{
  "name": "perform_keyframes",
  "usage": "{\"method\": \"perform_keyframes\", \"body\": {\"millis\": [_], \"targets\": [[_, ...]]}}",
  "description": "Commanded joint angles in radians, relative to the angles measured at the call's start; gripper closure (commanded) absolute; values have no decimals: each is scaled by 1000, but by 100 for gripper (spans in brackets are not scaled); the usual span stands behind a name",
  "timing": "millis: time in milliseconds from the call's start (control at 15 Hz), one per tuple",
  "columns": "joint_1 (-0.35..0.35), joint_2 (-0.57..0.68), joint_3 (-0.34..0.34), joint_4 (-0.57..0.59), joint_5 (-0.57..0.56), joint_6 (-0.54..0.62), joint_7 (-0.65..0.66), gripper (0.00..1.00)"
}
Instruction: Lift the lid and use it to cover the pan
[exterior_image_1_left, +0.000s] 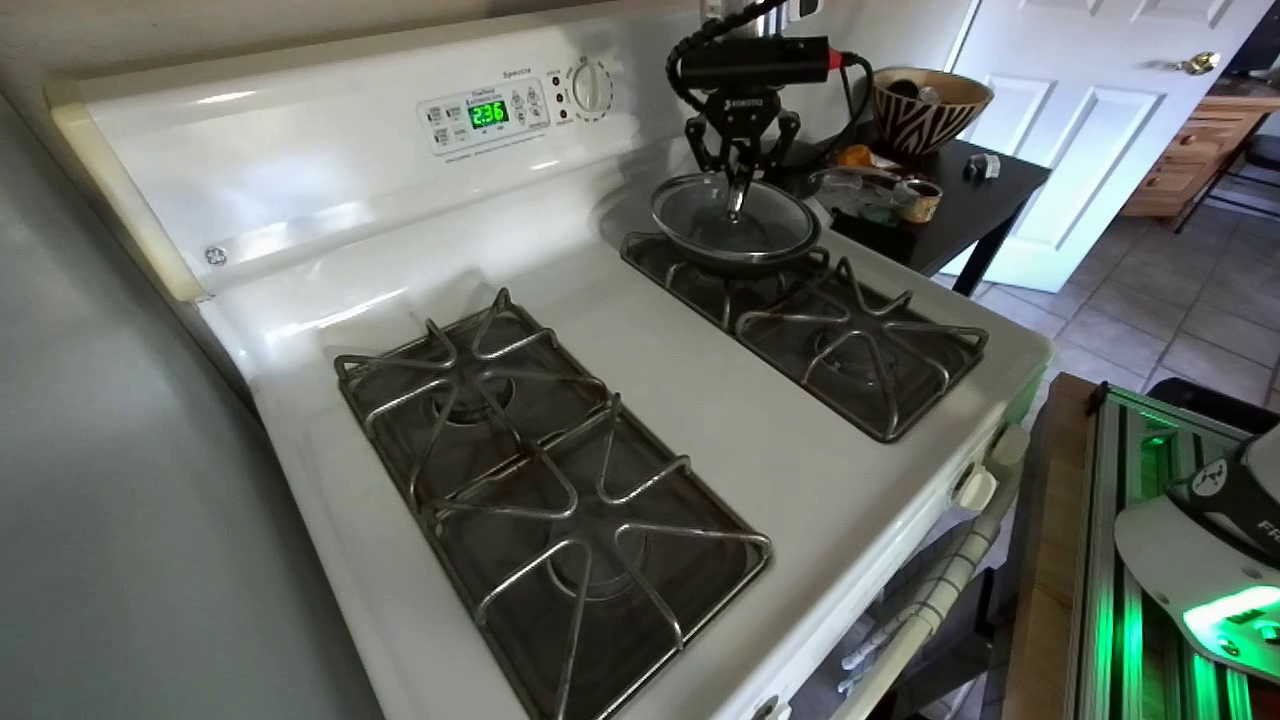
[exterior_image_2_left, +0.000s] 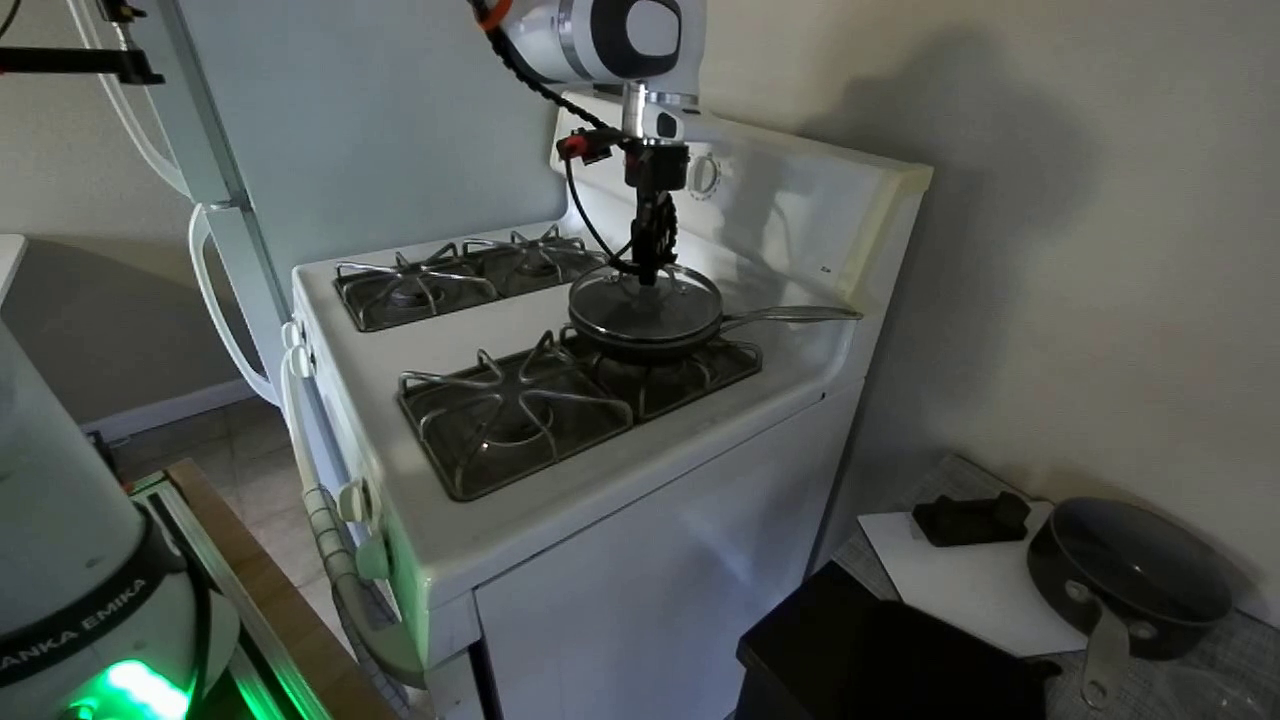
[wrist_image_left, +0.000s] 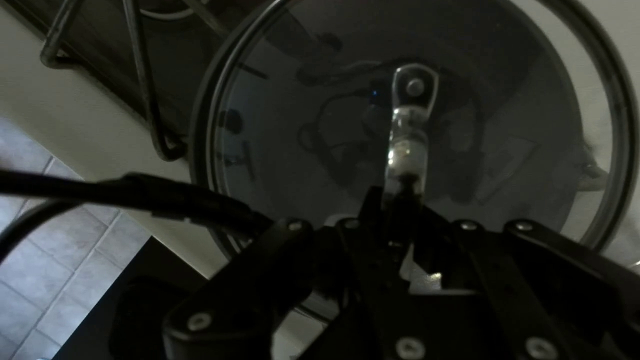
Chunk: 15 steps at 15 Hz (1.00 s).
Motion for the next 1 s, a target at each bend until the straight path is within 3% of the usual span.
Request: {"method": "perform_keyframes", "body": {"millis": [0, 933], "targets": [[16, -13, -5, -6, -44, 15, 75, 100], [16, -16, -4, -11, -68, -5, 71, 100]]}}
